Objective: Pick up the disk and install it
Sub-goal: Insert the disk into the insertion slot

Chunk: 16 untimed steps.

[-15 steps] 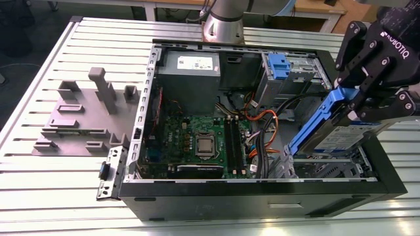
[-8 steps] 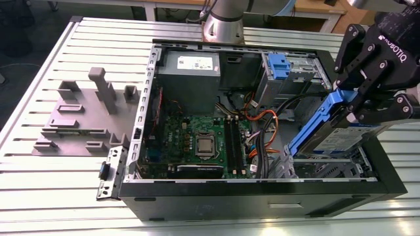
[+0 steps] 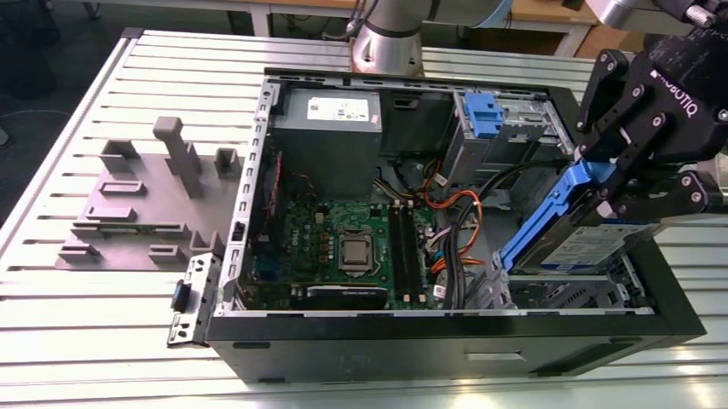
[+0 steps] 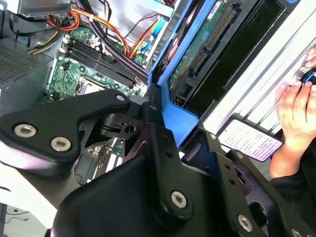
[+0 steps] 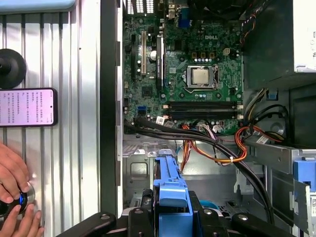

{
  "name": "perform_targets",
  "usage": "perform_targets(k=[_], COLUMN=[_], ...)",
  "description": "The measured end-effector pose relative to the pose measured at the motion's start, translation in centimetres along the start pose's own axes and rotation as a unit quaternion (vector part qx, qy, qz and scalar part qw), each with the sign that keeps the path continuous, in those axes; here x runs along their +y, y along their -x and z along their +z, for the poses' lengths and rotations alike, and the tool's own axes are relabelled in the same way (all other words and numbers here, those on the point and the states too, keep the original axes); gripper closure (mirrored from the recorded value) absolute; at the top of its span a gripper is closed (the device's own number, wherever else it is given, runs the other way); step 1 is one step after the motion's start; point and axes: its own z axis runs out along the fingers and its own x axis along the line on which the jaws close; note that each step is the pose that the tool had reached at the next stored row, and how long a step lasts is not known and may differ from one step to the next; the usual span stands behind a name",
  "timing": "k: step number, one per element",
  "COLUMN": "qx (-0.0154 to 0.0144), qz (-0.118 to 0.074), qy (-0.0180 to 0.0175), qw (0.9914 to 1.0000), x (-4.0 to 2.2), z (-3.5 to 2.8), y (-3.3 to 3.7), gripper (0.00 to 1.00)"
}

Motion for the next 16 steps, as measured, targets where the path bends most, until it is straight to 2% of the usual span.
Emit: perform_targets(k=[13,14,15,16], qx=[0.0001,0.0002,0.0002,0.0002], qz=[0.0,0.0,0.0,0.0], qy=[0.0,0.0,0.0,0.0], qw=[1.0,1.0,1.0,1.0], x=[0.0,0.0,0.0,0.0], z=[0.02,0.02,0.05,0.13], y=[-0.03,-0.03,-0.03,-0.04], gripper=[0.62,0.56,0.56,0.5])
